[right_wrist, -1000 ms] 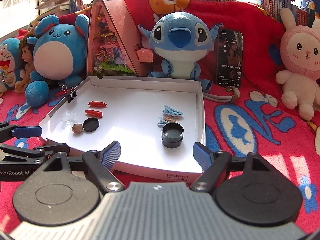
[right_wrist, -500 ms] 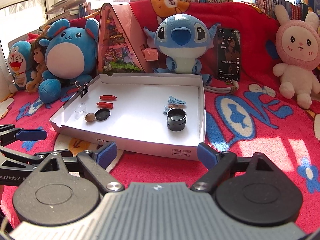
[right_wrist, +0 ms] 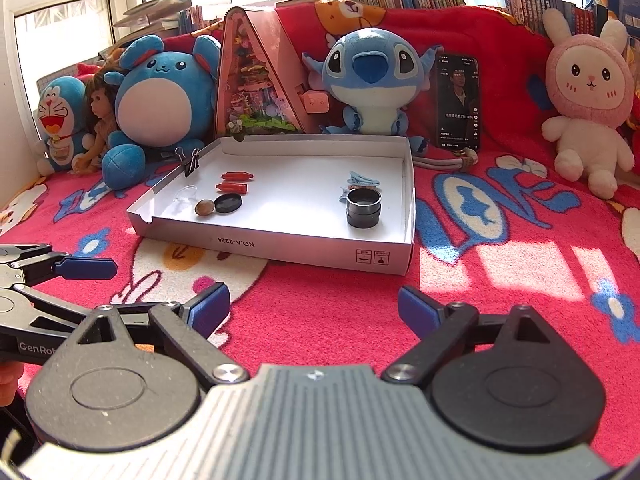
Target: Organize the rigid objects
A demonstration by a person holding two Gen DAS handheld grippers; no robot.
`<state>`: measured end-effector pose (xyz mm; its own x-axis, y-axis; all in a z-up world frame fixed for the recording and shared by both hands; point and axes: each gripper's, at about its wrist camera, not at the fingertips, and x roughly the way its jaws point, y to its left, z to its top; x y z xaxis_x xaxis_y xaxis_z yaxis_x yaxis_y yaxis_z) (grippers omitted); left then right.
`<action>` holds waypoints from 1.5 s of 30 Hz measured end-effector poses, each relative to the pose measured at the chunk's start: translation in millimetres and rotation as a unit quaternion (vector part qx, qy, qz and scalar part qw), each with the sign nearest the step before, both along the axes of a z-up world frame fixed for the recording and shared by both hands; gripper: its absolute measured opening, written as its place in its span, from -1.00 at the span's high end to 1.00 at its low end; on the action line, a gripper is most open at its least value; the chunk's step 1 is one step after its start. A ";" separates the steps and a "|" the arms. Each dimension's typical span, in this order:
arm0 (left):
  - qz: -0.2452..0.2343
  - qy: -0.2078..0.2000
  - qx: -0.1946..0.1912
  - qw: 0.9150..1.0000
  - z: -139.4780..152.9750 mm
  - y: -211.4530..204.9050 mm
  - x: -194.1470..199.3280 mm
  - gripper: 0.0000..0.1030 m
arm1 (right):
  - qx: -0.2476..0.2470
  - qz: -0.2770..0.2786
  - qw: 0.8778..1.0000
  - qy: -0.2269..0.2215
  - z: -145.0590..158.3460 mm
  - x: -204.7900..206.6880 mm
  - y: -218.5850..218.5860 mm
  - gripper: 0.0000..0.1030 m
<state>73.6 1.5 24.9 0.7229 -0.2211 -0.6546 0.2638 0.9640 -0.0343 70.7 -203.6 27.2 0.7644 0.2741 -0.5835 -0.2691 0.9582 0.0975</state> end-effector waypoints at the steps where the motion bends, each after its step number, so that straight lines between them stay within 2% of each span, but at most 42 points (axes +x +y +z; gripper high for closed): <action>1: 0.001 -0.001 0.001 1.000 -0.6 0.0 -2.0 -0.63 | 0.000 0.000 1.000 -0.004 -0.3 -4.1 0.3 -0.86; 6: 0.006 0.001 -0.009 1.000 -3.8 3.2 -14.9 -0.63 | 0.002 0.003 0.999 -0.032 -1.6 -29.1 2.8 -0.88; 16: 0.022 -0.002 -0.035 0.999 -8.9 9.7 -36.7 -0.65 | 0.008 -0.006 0.998 -0.056 -21.4 -72.5 8.6 -0.88; 25: 0.030 -0.005 -0.044 0.999 -8.3 15.0 -46.8 -0.65 | 0.007 0.017 0.999 -0.040 -44.6 -95.1 28.2 -0.40; 27: 0.027 -0.003 -0.046 0.999 -8.7 13.4 -47.8 -0.65 | 0.009 0.012 0.999 -0.039 -47.1 -95.1 30.3 -0.09; 29: 0.025 0.000 -0.049 0.999 -9.8 11.1 -48.5 -0.65 | 0.015 0.006 0.999 -0.039 -48.2 -93.9 29.4 0.09; 31: 0.022 0.004 -0.051 0.998 -11.5 8.6 -49.4 -0.65 | 0.018 0.000 0.999 -0.037 -48.8 -93.3 27.9 0.44; 32: 0.020 0.006 -0.051 0.998 -12.4 7.6 -49.9 -0.65 | 0.018 -0.004 0.999 -0.038 -48.6 -93.3 26.7 0.49; 36: 0.009 0.016 -0.053 0.998 -17.0 1.0 -53.5 -0.65 | 0.008 -0.027 0.998 -0.050 -47.2 -94.5 17.4 0.50; 40: -0.003 0.009 -0.041 0.999 -19.4 -9.4 -58.2 -0.65 | 0.000 -0.050 0.997 -0.050 -46.6 -87.7 5.1 0.49; 45: -0.010 0.003 -0.040 0.999 -17.4 -16.3 -60.7 -0.65 | -0.008 -0.055 0.997 -0.052 -50.1 -72.4 1.5 0.49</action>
<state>12.9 -14.8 7.5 0.7144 -0.2870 -0.6382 0.2818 0.9528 -0.1129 -1.7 -202.1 -22.9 0.8457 0.1770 -0.5034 -0.1708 0.9835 0.0588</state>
